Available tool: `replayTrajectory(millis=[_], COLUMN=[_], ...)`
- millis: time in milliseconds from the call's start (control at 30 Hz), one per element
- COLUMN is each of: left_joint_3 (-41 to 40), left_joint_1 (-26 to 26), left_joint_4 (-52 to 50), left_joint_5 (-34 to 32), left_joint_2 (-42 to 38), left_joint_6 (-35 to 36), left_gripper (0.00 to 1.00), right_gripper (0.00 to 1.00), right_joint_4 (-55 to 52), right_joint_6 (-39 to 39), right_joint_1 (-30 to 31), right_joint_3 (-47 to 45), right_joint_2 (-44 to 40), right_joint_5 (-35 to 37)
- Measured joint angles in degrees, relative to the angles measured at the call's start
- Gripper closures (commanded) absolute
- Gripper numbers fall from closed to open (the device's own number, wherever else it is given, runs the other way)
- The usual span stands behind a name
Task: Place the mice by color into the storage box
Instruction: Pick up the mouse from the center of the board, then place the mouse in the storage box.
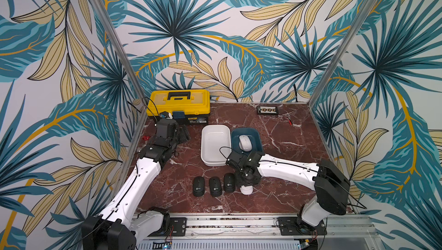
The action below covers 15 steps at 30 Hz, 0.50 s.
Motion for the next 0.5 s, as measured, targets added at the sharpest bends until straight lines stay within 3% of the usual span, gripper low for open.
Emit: replayTrajectory(millis=[233, 500], left_joint_3=[0.0, 0.0], left_joint_1=[0.0, 0.0], left_joint_4=[0.0, 0.0], left_joint_5=[0.0, 0.0], left_joint_2=[0.2, 0.2], left_joint_6=[-0.1, -0.5], left_gripper=[0.24, 0.24], right_gripper=[0.44, 0.44], right_joint_4=[-5.2, -8.2], right_joint_6=[-4.9, -14.6], right_joint_1=[-2.8, -11.7], right_joint_3=[7.1, 17.7], right_joint_2=[-2.9, 1.0], right_joint_5=[1.1, 2.9])
